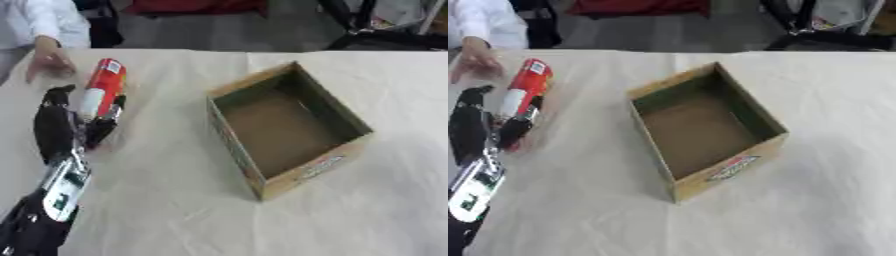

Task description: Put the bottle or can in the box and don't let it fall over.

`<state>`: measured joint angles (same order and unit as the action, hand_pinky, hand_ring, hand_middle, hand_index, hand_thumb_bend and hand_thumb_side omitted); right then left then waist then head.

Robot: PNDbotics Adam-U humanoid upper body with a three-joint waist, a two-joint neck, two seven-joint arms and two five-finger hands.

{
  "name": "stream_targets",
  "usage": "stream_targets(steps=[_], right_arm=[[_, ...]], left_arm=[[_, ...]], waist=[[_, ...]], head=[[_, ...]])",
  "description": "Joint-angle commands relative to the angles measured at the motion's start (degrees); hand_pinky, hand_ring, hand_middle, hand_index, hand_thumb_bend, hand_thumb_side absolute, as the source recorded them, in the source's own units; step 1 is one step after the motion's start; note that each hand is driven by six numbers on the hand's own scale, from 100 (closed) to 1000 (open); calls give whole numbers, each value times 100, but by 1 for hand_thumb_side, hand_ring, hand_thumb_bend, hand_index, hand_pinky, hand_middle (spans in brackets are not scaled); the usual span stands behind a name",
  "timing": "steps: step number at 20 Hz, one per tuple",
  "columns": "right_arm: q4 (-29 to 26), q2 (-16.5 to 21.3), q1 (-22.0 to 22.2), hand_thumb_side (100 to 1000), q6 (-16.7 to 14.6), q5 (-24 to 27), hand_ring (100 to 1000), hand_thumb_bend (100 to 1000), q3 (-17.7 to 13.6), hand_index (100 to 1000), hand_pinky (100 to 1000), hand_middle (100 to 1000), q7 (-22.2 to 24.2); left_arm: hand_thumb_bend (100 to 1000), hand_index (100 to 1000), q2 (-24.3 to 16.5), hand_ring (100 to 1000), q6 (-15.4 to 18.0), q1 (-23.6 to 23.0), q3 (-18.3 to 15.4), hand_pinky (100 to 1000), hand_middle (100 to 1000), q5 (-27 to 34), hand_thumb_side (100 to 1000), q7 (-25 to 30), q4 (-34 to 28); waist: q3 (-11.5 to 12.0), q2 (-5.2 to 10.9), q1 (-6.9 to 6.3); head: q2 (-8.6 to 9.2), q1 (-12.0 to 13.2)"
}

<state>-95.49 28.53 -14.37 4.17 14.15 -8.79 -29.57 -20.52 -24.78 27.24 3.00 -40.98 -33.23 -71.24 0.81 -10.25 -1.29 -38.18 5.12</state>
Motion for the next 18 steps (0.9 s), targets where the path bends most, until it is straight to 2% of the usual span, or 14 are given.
stream_targets(steps=[1, 7, 11, 18], right_arm=[[-133, 126, -51, 752, -12, -20, 840, 147, -36, 873, 882, 828, 6], [-130, 119, -46, 754, -9, -22, 840, 145, -35, 872, 882, 828, 3], [-130, 116, -48, 755, -9, -19, 840, 143, -33, 872, 882, 827, -1], [-136, 113, -51, 756, -9, -13, 841, 141, -27, 872, 882, 826, -6]], left_arm=[[700, 837, -81, 763, -91, 55, -38, 739, 763, -84, 805, 96, -7], [697, 834, -67, 720, -246, 52, -44, 717, 753, -190, 805, 294, 75], [651, 835, -55, 677, -308, 39, -34, 685, 745, -229, 770, 433, 100], [598, 834, -38, 676, -365, 37, -17, 661, 746, -336, 705, 789, 155]], waist=[[-4, 61, 3], [-7, 59, 2], [-8, 55, 0], [-10, 55, 4]], head=[[67, -5], [74, -7], [71, -5], [68, -9]])
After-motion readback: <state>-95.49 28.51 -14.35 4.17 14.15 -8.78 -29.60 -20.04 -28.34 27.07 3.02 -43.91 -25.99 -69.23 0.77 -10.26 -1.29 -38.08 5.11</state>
